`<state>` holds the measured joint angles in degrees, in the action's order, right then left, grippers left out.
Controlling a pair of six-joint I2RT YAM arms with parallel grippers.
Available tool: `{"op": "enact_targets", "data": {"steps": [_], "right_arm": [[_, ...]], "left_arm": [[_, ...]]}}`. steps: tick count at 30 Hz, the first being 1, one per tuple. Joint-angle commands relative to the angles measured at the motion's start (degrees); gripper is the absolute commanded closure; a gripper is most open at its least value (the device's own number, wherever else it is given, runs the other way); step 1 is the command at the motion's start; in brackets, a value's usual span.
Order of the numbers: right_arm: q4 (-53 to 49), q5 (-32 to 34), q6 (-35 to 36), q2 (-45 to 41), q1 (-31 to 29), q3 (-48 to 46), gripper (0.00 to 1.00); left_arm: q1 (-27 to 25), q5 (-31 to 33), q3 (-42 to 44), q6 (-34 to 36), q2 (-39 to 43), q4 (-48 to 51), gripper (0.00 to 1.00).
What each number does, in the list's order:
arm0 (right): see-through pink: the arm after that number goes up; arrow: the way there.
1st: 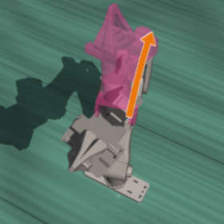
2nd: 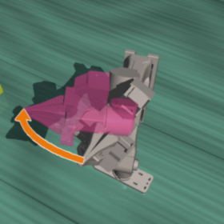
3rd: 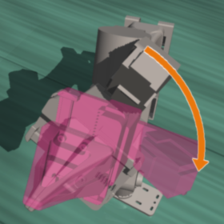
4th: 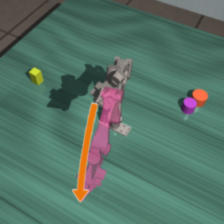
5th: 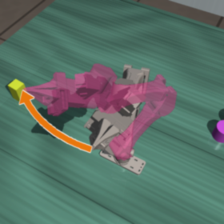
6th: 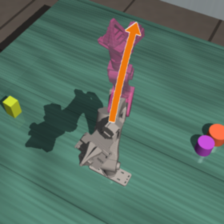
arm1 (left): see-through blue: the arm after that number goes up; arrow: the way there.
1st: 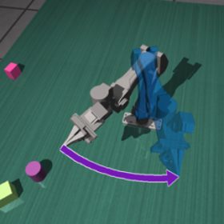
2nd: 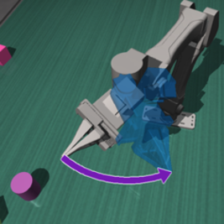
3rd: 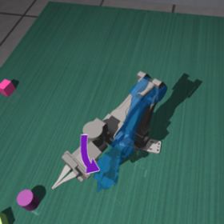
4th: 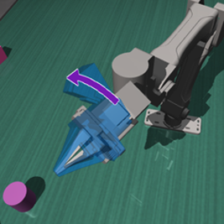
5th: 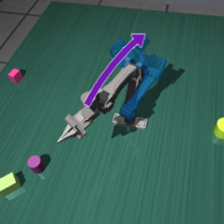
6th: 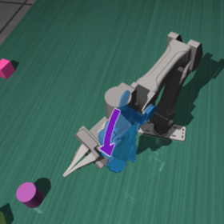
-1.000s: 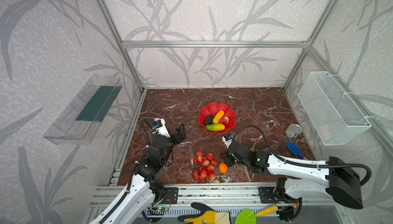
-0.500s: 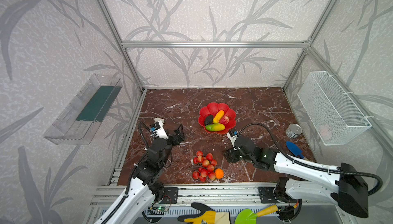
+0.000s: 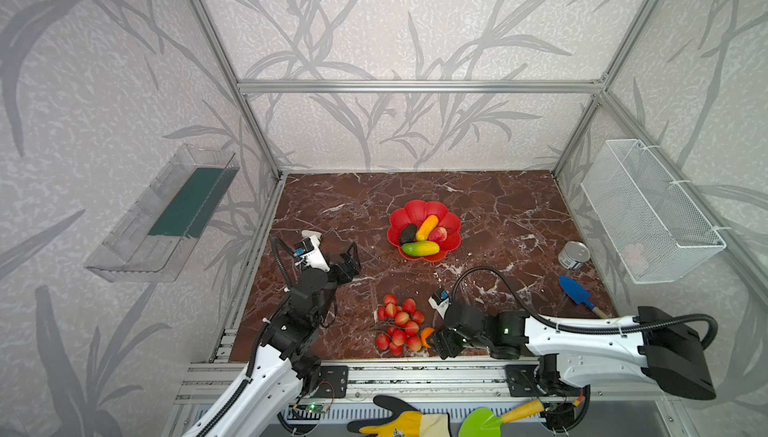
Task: Place and organize the fake fruits in the fruit bowl
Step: 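Move the right gripper to the orange and grasp it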
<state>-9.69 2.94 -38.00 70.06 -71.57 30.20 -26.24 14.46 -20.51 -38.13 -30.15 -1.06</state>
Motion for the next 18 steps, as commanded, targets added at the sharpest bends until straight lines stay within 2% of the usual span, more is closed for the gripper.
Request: {"op": "enact_targets", "data": {"steps": [1,9,18], "right_arm": [[3.44,-0.83,-1.0,2.49,-0.61,1.8,0.25],[3.15,-0.13,-1.25,7.42,-0.67,3.56,0.29],[2.24,0.53,-0.17,8.78,-0.59,5.13,0.53]], "left_arm": [[0.25,1.02,-0.23,-0.99,1.28,0.36,0.07],[0.36,1.17,-0.33,-0.98,1.6,0.71,0.07],[0.34,1.11,0.07,-1.16,1.76,0.62,0.07]]}}
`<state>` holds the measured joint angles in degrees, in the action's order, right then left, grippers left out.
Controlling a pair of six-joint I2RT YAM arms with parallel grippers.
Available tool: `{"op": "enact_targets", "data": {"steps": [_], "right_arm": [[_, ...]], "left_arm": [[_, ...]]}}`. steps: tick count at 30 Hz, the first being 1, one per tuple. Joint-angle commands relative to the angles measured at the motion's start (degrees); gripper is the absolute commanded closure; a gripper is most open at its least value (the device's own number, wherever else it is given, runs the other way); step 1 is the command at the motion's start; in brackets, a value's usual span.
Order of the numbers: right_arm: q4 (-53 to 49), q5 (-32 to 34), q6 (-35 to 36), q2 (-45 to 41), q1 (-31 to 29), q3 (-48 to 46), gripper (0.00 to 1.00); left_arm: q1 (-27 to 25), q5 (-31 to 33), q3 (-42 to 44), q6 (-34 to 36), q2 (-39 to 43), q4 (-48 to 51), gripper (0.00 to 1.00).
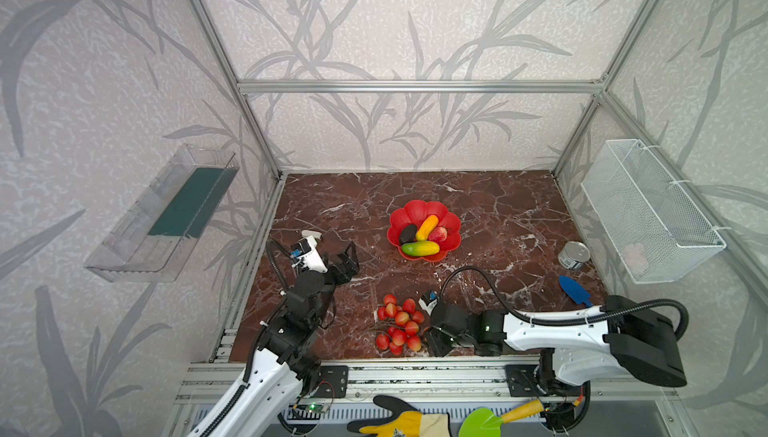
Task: Place and organize the fake fruits in the fruit bowl
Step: 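Move the right gripper to the orange and grasp it, then place the orange in the red bowl with the right gripper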
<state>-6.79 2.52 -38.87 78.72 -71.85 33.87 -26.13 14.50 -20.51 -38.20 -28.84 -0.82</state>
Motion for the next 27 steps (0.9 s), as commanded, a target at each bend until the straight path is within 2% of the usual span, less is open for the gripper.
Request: {"op": "enact_targets", "data": {"steps": [1,5,9,12,16,19,22,27], "right_arm": [[-0.91,1.22,0.73,-0.17,-0.17,1.46,0.57],[-3.52,3.66,1.08,-3.35,0.61,1.35,0.66],[-8.01,8.58,4.4,-10.4,3.0,1.45,0.68],[-10.48,8.64,8.12,-16.4,8.71,2.3,0.69],[-9.34,6.38,14.41,-20.4,20.4,5.0,0.69],[-6.66,2.92,18.22,-17.52,28.59,9.4,0.69],[-2.81,-0.03,20.59,-11.46,34.23,13.81,0.69],[1.62,-3.92,22.88,3.0,40.11,22.97,0.69]], "left_arm": [[0.2,1.06,0.11,-1.09,0.61,0.46,0.07],[0.23,1.14,0.18,-1.09,1.13,0.92,0.07],[0.21,1.37,0.51,-1.09,1.73,1.15,0.07],[0.21,1.32,0.73,-1.17,2.03,1.41,0.07],[0.25,1.01,0.89,-1.59,2.24,2.15,0.07],[0.32,0.15,0.83,-1.71,2.6,3.83,0.07],[0.3,-0.73,0.43,-1.84,3.41,6.86,0.07],[0.35,-2.59,-0.15,-1.76,6.4,12.99,0.08]]}}
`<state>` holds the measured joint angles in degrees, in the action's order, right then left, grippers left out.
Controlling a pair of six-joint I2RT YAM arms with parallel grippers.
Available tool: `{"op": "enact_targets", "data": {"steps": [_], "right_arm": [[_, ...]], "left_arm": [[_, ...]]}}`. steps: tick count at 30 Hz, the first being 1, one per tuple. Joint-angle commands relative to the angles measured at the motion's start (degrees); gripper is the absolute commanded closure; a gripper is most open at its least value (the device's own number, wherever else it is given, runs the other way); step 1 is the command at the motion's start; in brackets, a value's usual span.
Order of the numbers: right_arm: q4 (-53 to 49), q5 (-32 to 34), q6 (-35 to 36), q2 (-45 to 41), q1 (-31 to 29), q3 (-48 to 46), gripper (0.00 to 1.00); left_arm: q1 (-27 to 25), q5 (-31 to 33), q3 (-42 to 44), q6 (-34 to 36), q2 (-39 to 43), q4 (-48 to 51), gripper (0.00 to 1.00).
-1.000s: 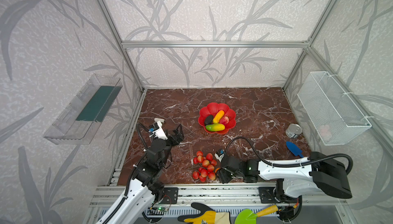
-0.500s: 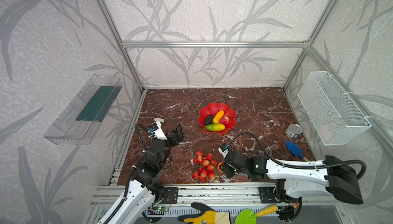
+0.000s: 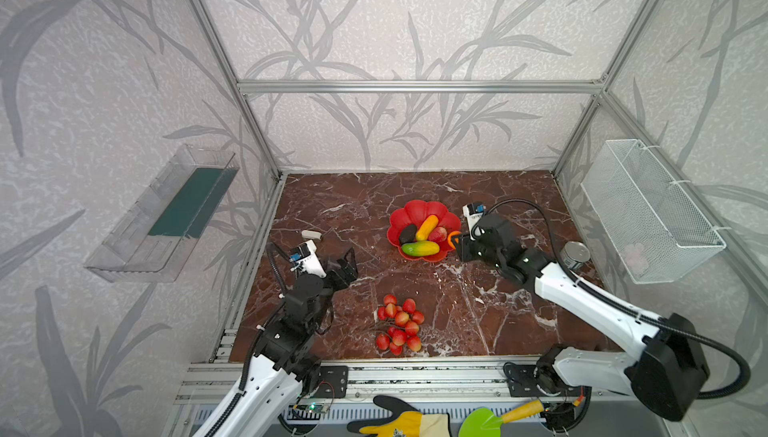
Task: Place and organize the fake fruits in the fruit bowl
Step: 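Place the orange in the red bowl with the right gripper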
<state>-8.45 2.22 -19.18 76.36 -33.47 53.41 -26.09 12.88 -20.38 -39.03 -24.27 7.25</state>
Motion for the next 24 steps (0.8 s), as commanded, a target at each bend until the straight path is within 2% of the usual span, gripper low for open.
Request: {"op": "enact_targets", "data": {"steps": [1,5,8,13,18,20,24], "right_arm": [[3.81,-4.17,3.51,8.48,2.63,5.55,0.69],[6.16,-7.1,4.94,19.26,6.16,13.12,0.69],[4.65,-6.68,6.8,26.98,7.91,19.67,0.69],[2.53,-6.75,7.7,35.29,9.71,26.35,0.66],[1.78,-8.77,6.77,38.42,10.3,28.5,0.5],[1.1,-9.5,6.64,38.3,10.31,29.02,0.42],[1.16,-10.04,6.33,35.13,10.27,27.36,0.31]], "left_arm": [[0.26,-1.44,-0.36,-0.88,2.5,6.36,0.08],[0.35,-4.31,-0.37,-2.35,4.13,12.74,0.08],[0.37,-7.4,-0.49,-2.96,4.77,17.25,0.09],[0.38,-11.44,-0.28,-3.69,4.54,20.93,0.12],[0.4,-11.97,0.23,-3.62,3.29,20.73,0.12],[0.41,-12.9,0.34,-3.21,2.43,19.99,0.12],[0.43,-17.45,0.39,-3.4,-0.2,19.22,0.14]]}}
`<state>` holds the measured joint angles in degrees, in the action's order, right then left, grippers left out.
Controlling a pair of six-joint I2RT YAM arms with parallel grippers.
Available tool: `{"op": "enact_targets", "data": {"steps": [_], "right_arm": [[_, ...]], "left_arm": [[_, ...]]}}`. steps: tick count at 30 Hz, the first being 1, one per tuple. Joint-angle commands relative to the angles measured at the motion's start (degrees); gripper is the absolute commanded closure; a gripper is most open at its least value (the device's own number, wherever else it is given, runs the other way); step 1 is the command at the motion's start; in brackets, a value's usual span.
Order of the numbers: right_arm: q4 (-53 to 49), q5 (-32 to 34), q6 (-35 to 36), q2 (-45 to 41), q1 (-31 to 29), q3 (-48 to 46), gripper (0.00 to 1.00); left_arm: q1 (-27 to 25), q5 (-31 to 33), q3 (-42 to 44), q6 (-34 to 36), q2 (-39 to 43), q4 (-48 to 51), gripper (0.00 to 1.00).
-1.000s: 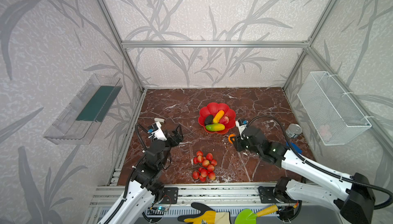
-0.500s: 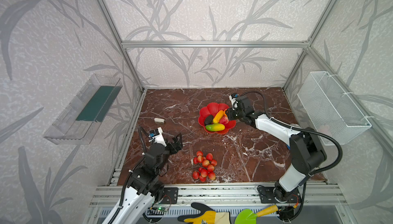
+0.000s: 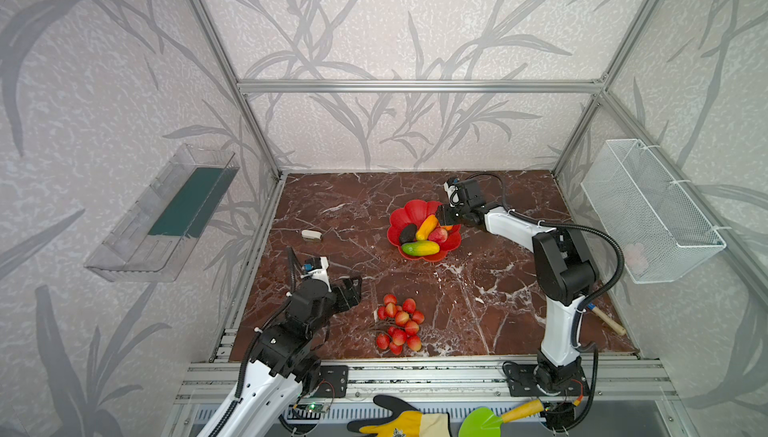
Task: Place and organize the fake fruits in the fruit bowl
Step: 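Place the orange in the red bowl with the right gripper, then grasp the lychee bunch by its stems with the left gripper while the right arm withdraws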
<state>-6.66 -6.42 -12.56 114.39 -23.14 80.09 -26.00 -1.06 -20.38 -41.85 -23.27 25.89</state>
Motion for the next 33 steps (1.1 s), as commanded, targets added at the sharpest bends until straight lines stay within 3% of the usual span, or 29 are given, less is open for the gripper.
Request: {"op": "enact_targets", "data": {"steps": [1,7,13,17,21,25,33], "right_arm": [[-0.08,-1.34,-0.49,-4.46,-0.06,-0.41,0.29],[5.46,-1.94,-3.02,-16.17,-0.37,-11.5,0.2],[6.6,-1.0,-3.54,-27.16,-1.45,-20.56,0.15],[6.08,-0.25,-3.6,-32.45,-2.13,-25.01,0.13],[6.35,0.61,-4.2,-37.12,-2.35,-28.93,0.11],[6.11,1.01,-4.32,-40.22,-2.35,-31.36,0.1],[5.44,1.13,-4.77,-43.06,-2.44,-33.8,0.1]], "left_arm": [[0.34,-5.25,0.52,-0.89,-1.43,0.57,0.15],[0.25,-15.83,2.57,-5.59,-5.23,1.72,0.24],[-0.22,-23.26,7.79,-13.18,-2.07,1.53,0.32],[-1.86,-22.1,7.06,-14.78,3.07,10.13,0.32],[-4.65,-21.06,8.54,-17.17,5.46,11.22,0.32],[-7.53,-20.95,10.34,-18.98,3.79,6.57,0.32],[-13.12,-19.97,11.28,-20.94,-7.67,-6.88,0.34]]}}
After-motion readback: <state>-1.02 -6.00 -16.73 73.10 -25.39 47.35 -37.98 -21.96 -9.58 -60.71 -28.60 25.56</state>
